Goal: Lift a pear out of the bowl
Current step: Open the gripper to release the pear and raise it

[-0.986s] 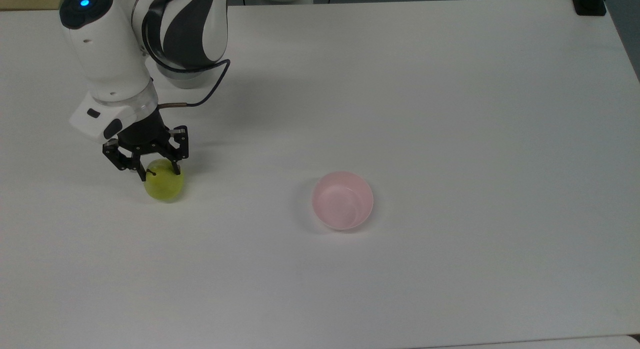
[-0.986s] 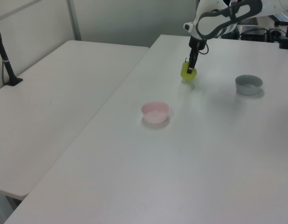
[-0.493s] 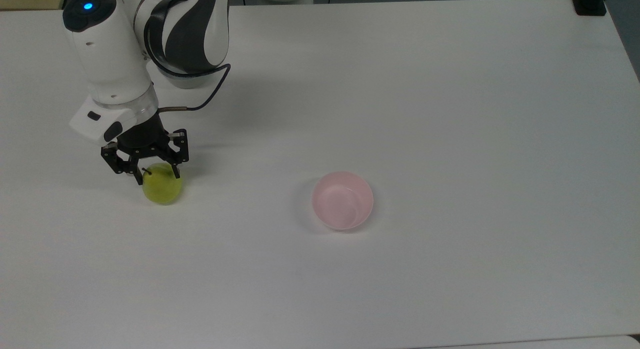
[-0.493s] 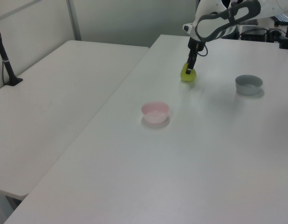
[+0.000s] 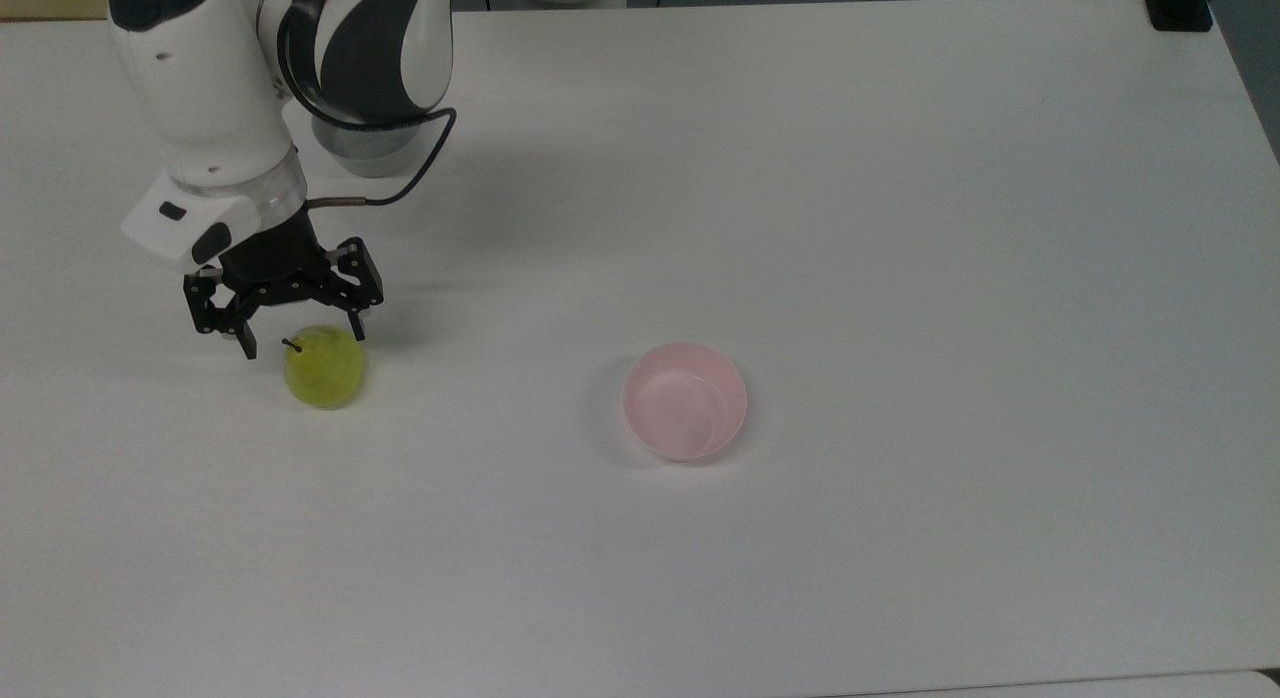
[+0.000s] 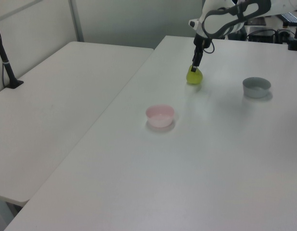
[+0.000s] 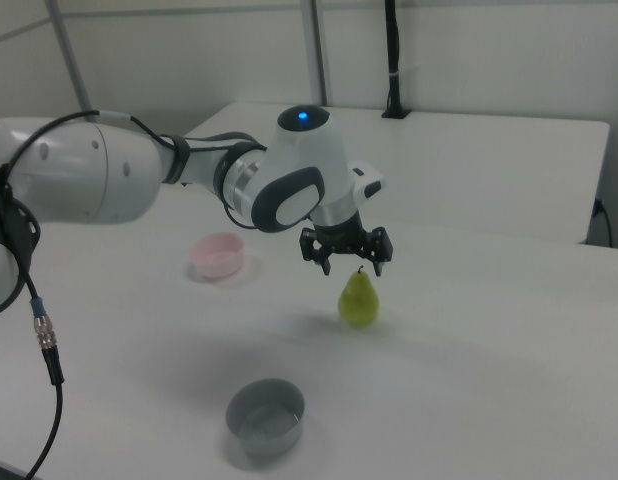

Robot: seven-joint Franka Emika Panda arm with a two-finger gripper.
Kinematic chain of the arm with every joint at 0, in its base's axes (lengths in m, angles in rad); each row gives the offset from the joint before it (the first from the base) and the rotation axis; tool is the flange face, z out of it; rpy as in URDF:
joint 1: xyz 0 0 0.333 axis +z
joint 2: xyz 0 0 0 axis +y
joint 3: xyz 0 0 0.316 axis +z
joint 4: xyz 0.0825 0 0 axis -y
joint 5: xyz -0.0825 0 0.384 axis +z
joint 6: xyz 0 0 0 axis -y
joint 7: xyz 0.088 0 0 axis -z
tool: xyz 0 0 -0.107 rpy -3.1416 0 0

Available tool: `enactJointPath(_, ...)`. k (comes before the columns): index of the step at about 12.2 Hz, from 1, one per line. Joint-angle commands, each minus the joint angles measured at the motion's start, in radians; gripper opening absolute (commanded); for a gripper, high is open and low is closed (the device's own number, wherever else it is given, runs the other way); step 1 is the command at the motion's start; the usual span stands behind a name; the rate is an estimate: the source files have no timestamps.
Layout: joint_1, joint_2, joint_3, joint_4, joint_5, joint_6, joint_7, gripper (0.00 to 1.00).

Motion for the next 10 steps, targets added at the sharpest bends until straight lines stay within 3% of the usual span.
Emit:
enactJointPath(1, 0.000, -0.103, 0.002, -0.016, 0.015, -0.142, 0.009, 1.00)
enactJointPath(10, -0.019, -0.393, 0.010, -0.012, 0.025, -0.586, 0.207, 1.00)
